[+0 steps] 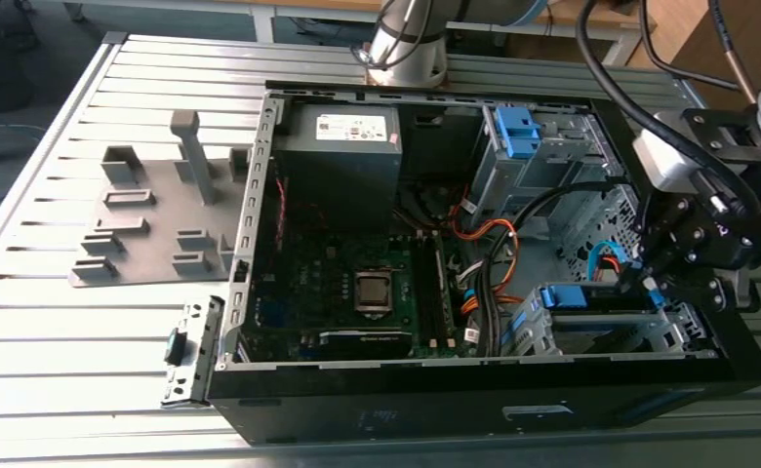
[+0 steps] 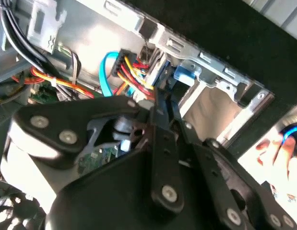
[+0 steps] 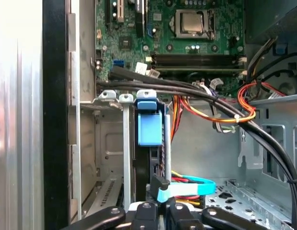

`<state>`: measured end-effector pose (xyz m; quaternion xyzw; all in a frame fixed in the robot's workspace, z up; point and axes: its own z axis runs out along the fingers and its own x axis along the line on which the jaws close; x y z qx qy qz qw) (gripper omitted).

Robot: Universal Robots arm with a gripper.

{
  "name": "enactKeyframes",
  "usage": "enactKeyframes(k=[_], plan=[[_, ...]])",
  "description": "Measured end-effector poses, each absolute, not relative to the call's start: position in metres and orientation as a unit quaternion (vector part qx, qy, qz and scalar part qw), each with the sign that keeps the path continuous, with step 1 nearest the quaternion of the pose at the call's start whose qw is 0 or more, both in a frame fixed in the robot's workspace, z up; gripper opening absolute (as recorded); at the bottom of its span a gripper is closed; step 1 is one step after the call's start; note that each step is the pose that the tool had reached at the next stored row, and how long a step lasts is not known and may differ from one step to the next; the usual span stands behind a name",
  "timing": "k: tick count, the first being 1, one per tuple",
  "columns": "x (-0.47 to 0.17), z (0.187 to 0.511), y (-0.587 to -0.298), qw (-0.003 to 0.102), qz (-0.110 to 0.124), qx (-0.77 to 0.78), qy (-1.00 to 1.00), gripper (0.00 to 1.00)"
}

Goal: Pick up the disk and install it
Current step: 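Insert the first disk wire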

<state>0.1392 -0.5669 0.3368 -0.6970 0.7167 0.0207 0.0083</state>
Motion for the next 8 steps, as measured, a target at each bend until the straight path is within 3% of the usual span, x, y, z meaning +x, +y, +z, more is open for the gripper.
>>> enactKeyframes(k=[8], plan=[[0.1393, 0.3324, -0.5670, 0.008, 0.021, -0.697, 0.717, 0.16]])
